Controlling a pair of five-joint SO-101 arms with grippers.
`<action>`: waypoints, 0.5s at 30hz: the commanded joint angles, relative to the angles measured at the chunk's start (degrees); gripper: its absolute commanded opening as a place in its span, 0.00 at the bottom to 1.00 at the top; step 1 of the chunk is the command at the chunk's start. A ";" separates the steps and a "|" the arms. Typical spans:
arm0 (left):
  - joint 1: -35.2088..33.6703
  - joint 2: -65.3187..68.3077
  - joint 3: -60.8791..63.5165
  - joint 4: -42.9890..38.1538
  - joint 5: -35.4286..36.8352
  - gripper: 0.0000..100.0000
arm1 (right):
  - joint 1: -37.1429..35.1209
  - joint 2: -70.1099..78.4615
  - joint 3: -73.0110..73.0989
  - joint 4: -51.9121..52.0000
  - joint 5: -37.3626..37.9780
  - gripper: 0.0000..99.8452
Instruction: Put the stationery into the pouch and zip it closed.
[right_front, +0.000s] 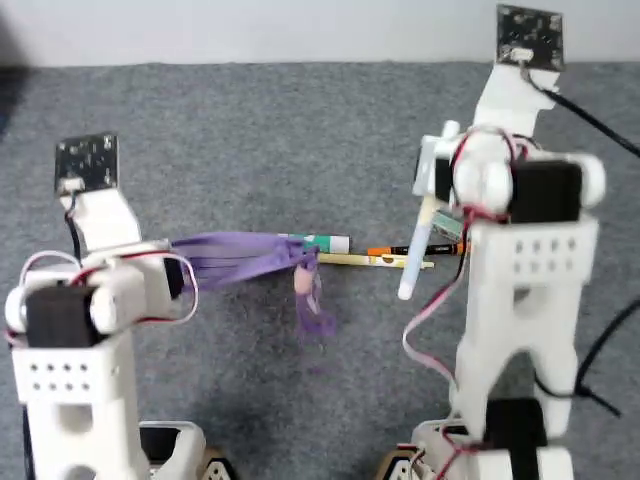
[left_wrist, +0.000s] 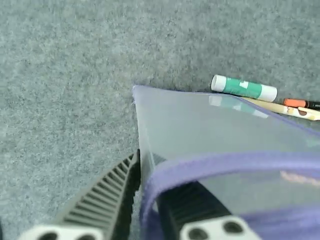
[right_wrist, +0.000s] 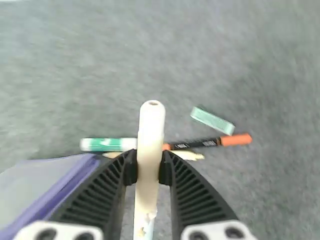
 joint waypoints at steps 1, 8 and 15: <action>-0.09 3.25 -4.97 0.70 0.70 0.01 | -5.58 -7.16 -2.90 2.33 0.70 0.01; -0.09 9.58 -7.69 0.62 0.70 0.01 | -19.30 -12.26 -2.99 -5.85 0.44 0.01; -0.09 14.24 -9.63 0.62 0.70 0.01 | -29.23 -12.53 -2.90 -19.03 0.97 0.01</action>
